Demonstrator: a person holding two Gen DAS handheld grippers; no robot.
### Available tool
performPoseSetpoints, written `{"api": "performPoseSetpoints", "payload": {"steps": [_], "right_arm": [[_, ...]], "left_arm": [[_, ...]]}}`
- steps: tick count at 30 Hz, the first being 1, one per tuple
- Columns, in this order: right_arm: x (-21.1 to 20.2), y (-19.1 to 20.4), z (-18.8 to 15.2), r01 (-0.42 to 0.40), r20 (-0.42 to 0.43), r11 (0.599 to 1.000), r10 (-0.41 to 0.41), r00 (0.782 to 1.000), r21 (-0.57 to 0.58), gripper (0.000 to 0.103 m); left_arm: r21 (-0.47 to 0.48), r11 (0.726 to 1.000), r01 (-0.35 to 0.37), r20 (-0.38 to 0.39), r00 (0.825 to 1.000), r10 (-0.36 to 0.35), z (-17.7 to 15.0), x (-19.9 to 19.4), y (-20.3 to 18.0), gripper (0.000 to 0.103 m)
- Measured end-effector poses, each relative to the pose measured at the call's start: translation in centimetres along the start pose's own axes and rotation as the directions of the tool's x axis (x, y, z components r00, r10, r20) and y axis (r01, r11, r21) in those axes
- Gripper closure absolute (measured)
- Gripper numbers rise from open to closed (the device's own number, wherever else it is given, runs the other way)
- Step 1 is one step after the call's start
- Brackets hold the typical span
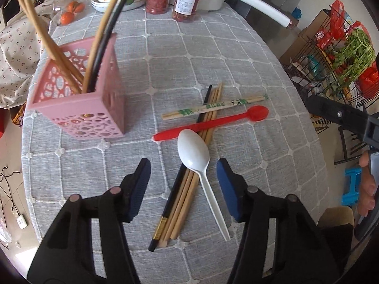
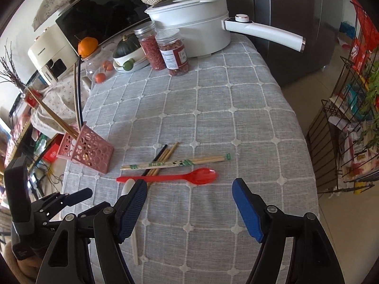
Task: Organize utensils
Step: 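Lower the left tool onto the white plastic spoon and close its fingers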
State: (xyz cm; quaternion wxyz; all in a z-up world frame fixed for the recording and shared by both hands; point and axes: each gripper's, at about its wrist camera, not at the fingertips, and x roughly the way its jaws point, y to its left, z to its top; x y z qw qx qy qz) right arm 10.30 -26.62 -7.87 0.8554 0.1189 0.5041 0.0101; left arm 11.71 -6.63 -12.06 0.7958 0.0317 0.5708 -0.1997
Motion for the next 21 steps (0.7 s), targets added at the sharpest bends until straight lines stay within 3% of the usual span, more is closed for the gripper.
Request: {"api": "performPoseSetpoints", "payload": {"steps": [5, 12, 17, 21], "right_arm": [[0.5, -0.7, 0.0, 0.012, -0.019, 1.0, -0.012, 1.0, -0.005, 0.028], [0.7, -1.4, 0.1, 0.012, -0.032, 1.0, -0.012, 0.999, 0.01, 0.028], [0.7, -1.4, 0.1, 0.014, -0.029, 1.0, -0.014, 0.999, 0.003, 0.028], [0.9, -1.6, 0.1, 0.02, -0.035, 1.0, -0.02, 0.999, 0.008, 0.028]], "left_arm": [[-0.007, 0.999, -0.042, -0.042, 0.998, 0.042, 0.5, 1.9, -0.8, 0.051], [-0.029, 0.998, -0.048, -0.078, 0.996, 0.046, 1.4, 3.3, -1.5, 0.051], [-0.029, 0.995, -0.091, -0.096, 0.992, 0.088, 1.6, 4.2, -1.7, 0.052], [-0.03, 0.995, -0.092, -0.115, 0.99, 0.088, 1.5, 4.9, -1.7, 0.064]]}}
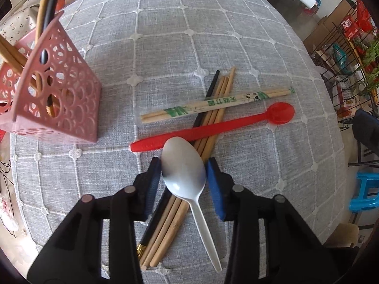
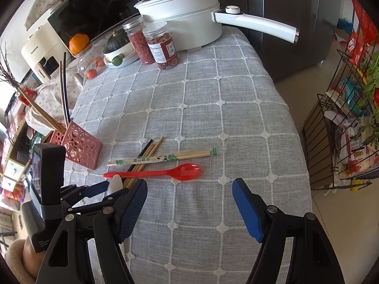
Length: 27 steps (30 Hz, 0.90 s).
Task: Organize utensils
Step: 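Lower the left tool onto the white plastic spoon and close its fingers, then lift the white spoon with the left tool toward the pink holder while the right tool grasps the red spoon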
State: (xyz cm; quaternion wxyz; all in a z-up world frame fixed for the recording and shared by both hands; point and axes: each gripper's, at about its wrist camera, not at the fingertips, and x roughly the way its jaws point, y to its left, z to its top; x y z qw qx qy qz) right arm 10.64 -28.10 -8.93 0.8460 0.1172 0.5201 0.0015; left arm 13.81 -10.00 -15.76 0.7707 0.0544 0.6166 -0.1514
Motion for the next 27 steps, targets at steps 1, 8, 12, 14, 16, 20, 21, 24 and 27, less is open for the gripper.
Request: {"api": "performPoseSetpoints", "payload": {"steps": [1, 8, 12, 14, 16, 20, 21, 24, 27], "right_arm": [[0.0, 0.0, 0.0, 0.002, -0.002, 1.0, -0.002, 1.0, 0.002, 0.028], [0.6, -0.3, 0.0, 0.014, -0.014, 1.0, -0.014, 1.0, 0.008, 0.028], [1.3, -0.8, 0.1, 0.011, -0.027, 0.999, -0.01, 1.0, 0.036, 0.028], [1.7, -1.0, 0.2, 0.002, -0.03, 0.999, 0.0, 1.0, 0.054, 0.028], [2.4, -1.3, 0.2, -0.009, -0.036, 0.997, 0.012, 0.999, 0.076, 0.028], [4.4, -2.1, 0.3, -0.021, -0.07, 0.99, 0.031, 0.997, 0.14, 0.031], [5.0, -2.3, 0.3, -0.026, -0.08, 0.986, 0.039, 0.996, 0.163, 0.033], [6.6, -2.9, 0.4, -0.042, -0.102, 0.977, 0.065, 0.993, 0.211, 0.048], [7.8, -2.7, 0.5, -0.037, -0.106, 0.976, 0.061, 0.992, 0.217, 0.058]], "left_arm": [[-0.007, 1.0, 0.002, 0.003, 1.0, -0.002, 0.0, -0.1, 0.1, 0.064], [-0.01, 0.999, 0.037, 0.102, 0.994, -0.036, -0.4, -3.2, 0.9, 0.065], [-0.011, 0.996, 0.083, 0.194, 0.978, -0.079, -0.7, -6.1, 1.5, 0.065], [-0.012, 0.994, 0.11, 0.239, 0.966, -0.104, -0.9, -7.3, 1.6, 0.065], [-0.007, 0.993, 0.119, 0.281, 0.953, -0.113, -0.9, -8.5, 2.1, 0.065], [0.002, 0.993, 0.115, 0.349, 0.931, -0.108, -0.8, -10.2, 2.5, 0.065], [0.003, 0.993, 0.115, 0.358, 0.927, -0.109, -0.8, -10.4, 2.7, 0.065], [0.001, 0.993, 0.119, 0.375, 0.92, -0.111, -1.0, -11.0, 3.1, 0.065], [0.0, 0.993, 0.117, 0.384, 0.917, -0.108, -1.2, -11.1, 3.5, 0.065]]}}
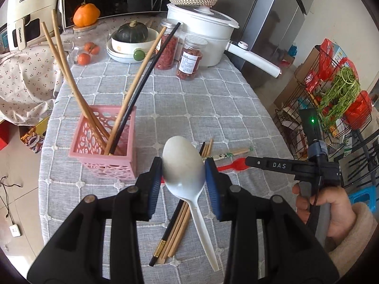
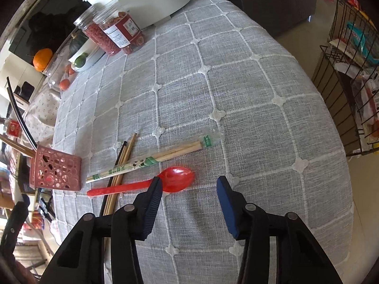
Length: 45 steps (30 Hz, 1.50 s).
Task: Organize utensils
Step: 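Lift the white spoon with the left tool toward the pink holder while the right tool grasps the red spoon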
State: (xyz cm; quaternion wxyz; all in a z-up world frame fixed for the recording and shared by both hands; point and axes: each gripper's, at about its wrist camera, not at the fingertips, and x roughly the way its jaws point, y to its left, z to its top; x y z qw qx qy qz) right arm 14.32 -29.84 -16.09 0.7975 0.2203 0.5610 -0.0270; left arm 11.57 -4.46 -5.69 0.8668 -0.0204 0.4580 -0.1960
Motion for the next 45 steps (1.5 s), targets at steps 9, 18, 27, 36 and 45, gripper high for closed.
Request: {"api": "performPoseSetpoints", "payload": {"steps": [9, 18, 27, 36, 45], "right_arm": [[1.7, 0.9, 0.1, -0.003, 0.041, 1.0, 0.004, 0.999, -0.008, 0.07], [1.5, 0.7, -0.4, -0.093, 0.012, 0.996, 0.093, 0.996, 0.017, 0.095], [-5.2, 4.9, -1.4, -0.044, 0.177, 0.982, 0.078, 0.981, -0.184, 0.099], [-12.4, 9.2, -3.3, 0.007, 0.343, 0.941, 0.116, 0.932, -0.338, 0.1], [-16.6, 11.8, -4.6, 0.054, 0.452, 0.911, 0.151, 0.879, -0.408, 0.1]], "left_arm": [[-0.006, 1.0, -0.017, 0.044, 0.999, 0.017, -0.1, -1.4, 1.2, 0.065], [-0.022, 1.0, -0.018, 0.08, 0.997, 0.02, 0.1, -2.4, 1.9, 0.065], [-0.063, 0.997, -0.054, 0.251, 0.965, 0.069, 1.5, -6.7, 3.4, 0.065], [-0.134, 0.981, -0.141, 0.552, 0.812, 0.192, 2.3, -10.6, 4.8, 0.065], [-0.159, 0.949, -0.271, 0.637, 0.706, 0.308, 2.4, -6.9, 5.1, 0.065]]}}
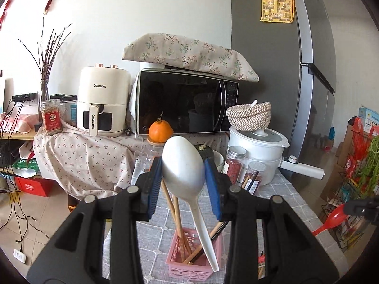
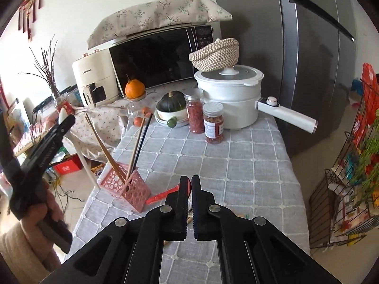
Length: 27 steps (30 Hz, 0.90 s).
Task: Organize utensils
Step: 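Lift the white spoon with the left tool toward the pink holder while the right tool grasps the red spoon, then drop the white spoon into the pink holder while the right tool drops the red spoon in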
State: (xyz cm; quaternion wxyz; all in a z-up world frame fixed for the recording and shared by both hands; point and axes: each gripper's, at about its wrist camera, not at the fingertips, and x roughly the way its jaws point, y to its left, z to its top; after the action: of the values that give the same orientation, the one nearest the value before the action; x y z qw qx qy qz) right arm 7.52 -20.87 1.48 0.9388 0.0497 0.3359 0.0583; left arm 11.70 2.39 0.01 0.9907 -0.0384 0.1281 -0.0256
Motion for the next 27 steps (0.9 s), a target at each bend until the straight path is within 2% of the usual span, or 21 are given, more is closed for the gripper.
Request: {"api": "performPoseSetpoints", "payload": {"steps": [5, 13, 16, 21, 27], "right_arm": [[-0.8, 0.2, 0.3, -0.009, 0.025, 1.0, 0.01, 1.0, -0.016, 0.1], [-0.9, 0.1, 0.3, -0.023, 0.038, 1.0, 0.023, 0.999, -0.008, 0.1], [-1.1, 0.2, 0.3, -0.031, 0.043, 0.999, 0.031, 0.999, -0.009, 0.1], [-1.5, 0.4, 0.4, -0.037, 0.063, 0.999, 0.037, 0.997, -0.006, 0.1], [-1.5, 0.3, 0.4, -0.03, 0.076, 1.0, 0.03, 0.997, 0.0, 0.1]], "left_arm": [[0.059, 0.998, -0.026, -0.019, 0.999, 0.027, -1.6, 1.5, -0.9, 0.065], [0.08, 0.995, -0.053, -0.04, 0.998, 0.056, -2.8, 3.0, -0.8, 0.065], [0.062, 0.997, -0.053, -0.018, 0.998, 0.054, -2.2, 2.8, -0.8, 0.065], [0.071, 0.996, -0.058, 0.064, 0.997, 0.053, -1.2, 1.7, -1.4, 0.065], [0.078, 0.993, -0.084, 0.057, 0.995, 0.08, -2.3, 3.4, -1.5, 0.065]]}}
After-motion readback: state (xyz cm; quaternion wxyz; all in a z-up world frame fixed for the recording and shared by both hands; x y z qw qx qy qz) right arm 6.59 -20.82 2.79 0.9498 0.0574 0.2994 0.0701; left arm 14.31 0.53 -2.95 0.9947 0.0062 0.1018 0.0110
